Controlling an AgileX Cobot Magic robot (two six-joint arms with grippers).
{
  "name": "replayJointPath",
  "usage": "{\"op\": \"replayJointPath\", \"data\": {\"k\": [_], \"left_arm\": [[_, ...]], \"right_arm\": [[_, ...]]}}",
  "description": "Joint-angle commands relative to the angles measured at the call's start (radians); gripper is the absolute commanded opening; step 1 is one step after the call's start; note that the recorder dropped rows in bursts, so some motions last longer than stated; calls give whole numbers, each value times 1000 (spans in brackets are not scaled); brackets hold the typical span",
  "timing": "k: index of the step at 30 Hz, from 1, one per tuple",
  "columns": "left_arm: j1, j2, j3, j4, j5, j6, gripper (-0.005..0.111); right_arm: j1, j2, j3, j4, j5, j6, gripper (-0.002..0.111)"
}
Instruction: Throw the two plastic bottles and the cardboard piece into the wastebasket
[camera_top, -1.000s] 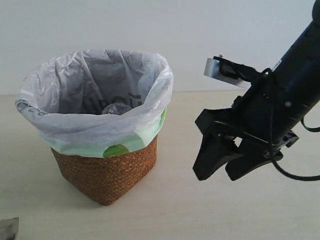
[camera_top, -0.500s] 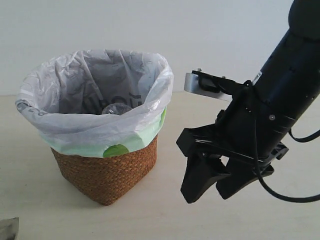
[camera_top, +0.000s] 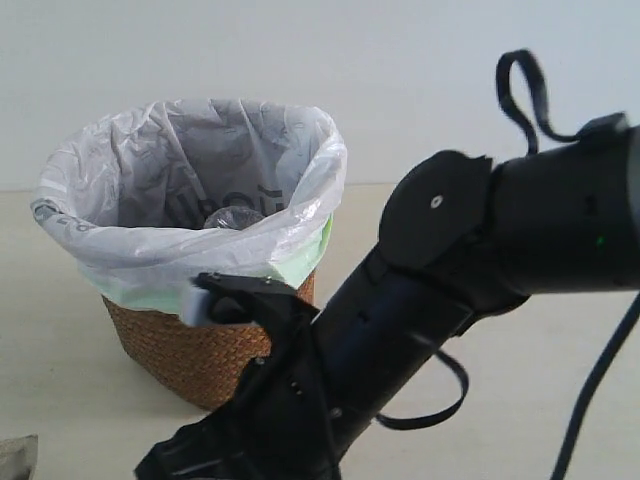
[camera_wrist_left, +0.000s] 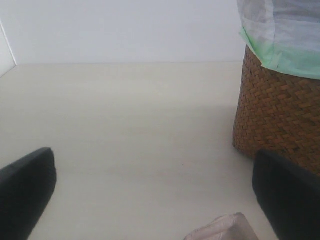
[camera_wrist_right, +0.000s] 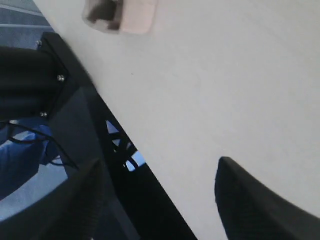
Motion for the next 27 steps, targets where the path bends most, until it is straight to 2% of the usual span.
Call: {"op": "replayJointPath", "data": {"k": [1,5,10,17,21,27], "left_arm": [[-7,-3,-4,-2,-8,-9,108],[-7,-3,-4,-2,-8,-9,108],[-7,-3,-4,-2,-8,-9,108],[-7,-3,-4,-2,-8,-9,108],[-7,-3,-4,-2,-8,-9,108],[-7,-3,-4,-2,-8,-9,108]], "right_arm": [[85,61,4,123,-162,-92,58],[173,139,-30,134,-290,-97,58],[262,268,-192,144,-363,-99,58],[264,421,-373,140,-372,-70,58],[264,455,-393,138,-368,-64,57],[264,490,-393,114,-362,-63,41]]}}
